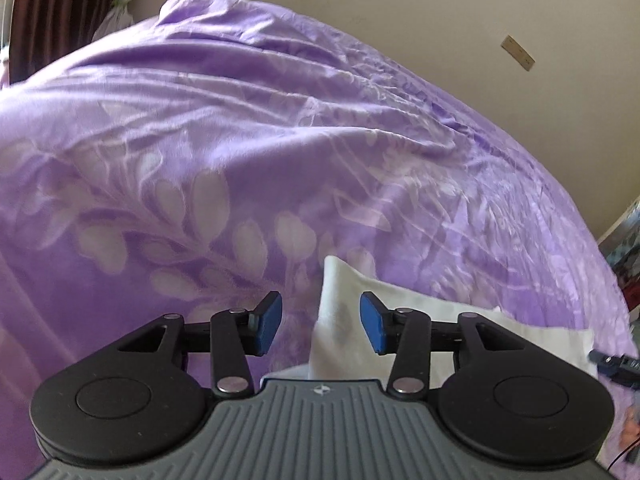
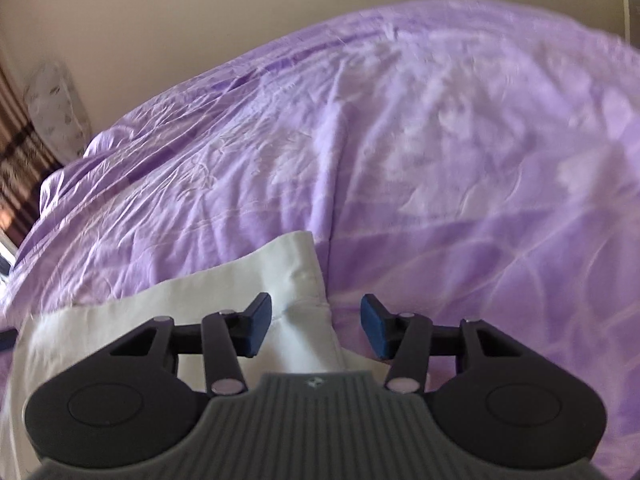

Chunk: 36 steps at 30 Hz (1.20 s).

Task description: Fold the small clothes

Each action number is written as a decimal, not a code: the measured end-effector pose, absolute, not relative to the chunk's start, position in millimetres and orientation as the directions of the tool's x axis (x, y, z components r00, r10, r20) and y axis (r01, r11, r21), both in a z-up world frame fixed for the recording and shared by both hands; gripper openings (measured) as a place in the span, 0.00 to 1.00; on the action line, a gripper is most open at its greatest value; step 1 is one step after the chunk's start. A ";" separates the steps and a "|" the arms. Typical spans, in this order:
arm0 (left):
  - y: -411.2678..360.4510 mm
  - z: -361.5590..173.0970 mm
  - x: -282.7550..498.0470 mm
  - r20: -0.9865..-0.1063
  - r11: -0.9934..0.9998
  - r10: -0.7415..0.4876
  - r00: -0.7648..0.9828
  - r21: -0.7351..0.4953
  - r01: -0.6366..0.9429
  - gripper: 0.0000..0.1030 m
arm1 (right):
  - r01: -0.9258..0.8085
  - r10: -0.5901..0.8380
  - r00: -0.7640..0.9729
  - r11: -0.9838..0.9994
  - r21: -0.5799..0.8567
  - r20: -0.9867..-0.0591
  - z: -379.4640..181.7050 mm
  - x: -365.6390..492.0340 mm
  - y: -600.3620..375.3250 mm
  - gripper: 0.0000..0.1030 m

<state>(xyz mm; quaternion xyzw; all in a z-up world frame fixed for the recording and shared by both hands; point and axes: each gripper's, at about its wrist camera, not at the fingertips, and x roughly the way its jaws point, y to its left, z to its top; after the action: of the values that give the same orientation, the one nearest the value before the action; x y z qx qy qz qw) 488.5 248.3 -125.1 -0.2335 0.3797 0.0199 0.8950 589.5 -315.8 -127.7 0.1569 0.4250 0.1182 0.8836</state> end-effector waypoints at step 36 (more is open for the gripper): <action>215.4 -69.8 371.8 -0.754 0.925 -0.073 0.653 -0.297 -0.238 0.38 | -0.002 0.345 0.556 0.910 0.414 -0.756 -92.9 481.0 -364.0 0.35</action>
<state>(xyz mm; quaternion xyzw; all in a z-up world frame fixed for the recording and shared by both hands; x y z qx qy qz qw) 371.8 215.4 -69.8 -0.1883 0.4139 0.0464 0.8894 481.0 -364.0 -92.9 0.1861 0.4605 0.1008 0.8621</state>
